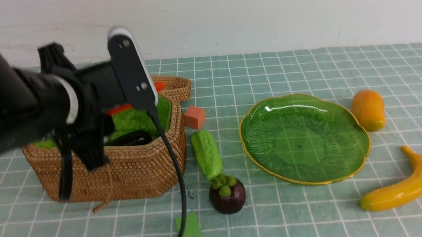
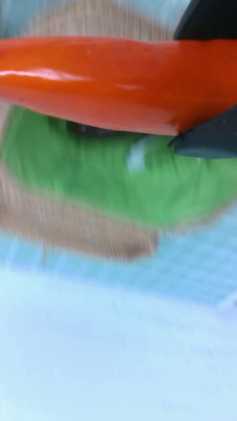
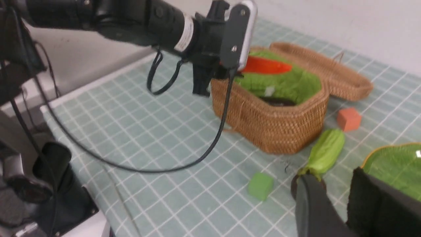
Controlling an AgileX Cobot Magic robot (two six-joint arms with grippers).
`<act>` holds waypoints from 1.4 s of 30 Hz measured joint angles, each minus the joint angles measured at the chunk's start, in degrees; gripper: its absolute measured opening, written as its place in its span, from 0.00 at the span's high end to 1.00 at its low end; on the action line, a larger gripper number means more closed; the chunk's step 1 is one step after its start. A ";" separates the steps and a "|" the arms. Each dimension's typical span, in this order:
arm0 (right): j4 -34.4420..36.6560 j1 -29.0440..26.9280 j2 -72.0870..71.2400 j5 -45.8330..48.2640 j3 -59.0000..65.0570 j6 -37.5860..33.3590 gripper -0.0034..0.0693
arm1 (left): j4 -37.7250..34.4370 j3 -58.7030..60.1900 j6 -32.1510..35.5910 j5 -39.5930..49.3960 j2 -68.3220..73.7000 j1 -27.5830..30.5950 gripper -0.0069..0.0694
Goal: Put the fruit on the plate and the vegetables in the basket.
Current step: Use the left arm to grab a carrot and put it into the left basket, then grab a mangosteen with your left arm and put it on the plate on the right
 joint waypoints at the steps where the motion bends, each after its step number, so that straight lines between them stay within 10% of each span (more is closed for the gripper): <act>1: 0.00 0.00 0.00 -0.32 0.00 0.00 0.71 | -2.68 -3.88 3.84 -0.32 2.71 4.27 0.48; 11: 0.00 0.00 0.00 0.93 0.00 0.00 0.71 | -8.27 -9.36 12.16 -3.54 16.38 12.14 0.47; 20: -2.57 0.00 0.00 1.67 -0.80 0.06 0.70 | -8.67 -9.57 9.22 -3.17 16.94 11.98 0.05; 26: -10.74 0.00 -0.05 6.50 -4.46 6.00 0.69 | -22.40 -9.64 -8.40 0.38 14.50 7.67 0.26; 29: -15.68 0.00 -0.62 11.92 -4.97 11.39 0.69 | -32.04 -9.87 -21.89 5.75 13.10 -1.77 0.70; 32: -17.71 0.00 -1.36 12.64 -4.76 12.76 0.68 | -35.31 -11.55 -28.91 9.62 14.59 -8.65 0.91; 37: -18.33 0.00 -3.90 12.64 -2.86 13.03 0.68 | -35.09 -18.58 -32.15 13.14 21.58 -13.65 0.91; 42: -18.93 0.00 -7.91 12.64 1.44 13.16 0.68 | -33.81 -29.90 -34.64 19.95 31.89 -13.24 0.61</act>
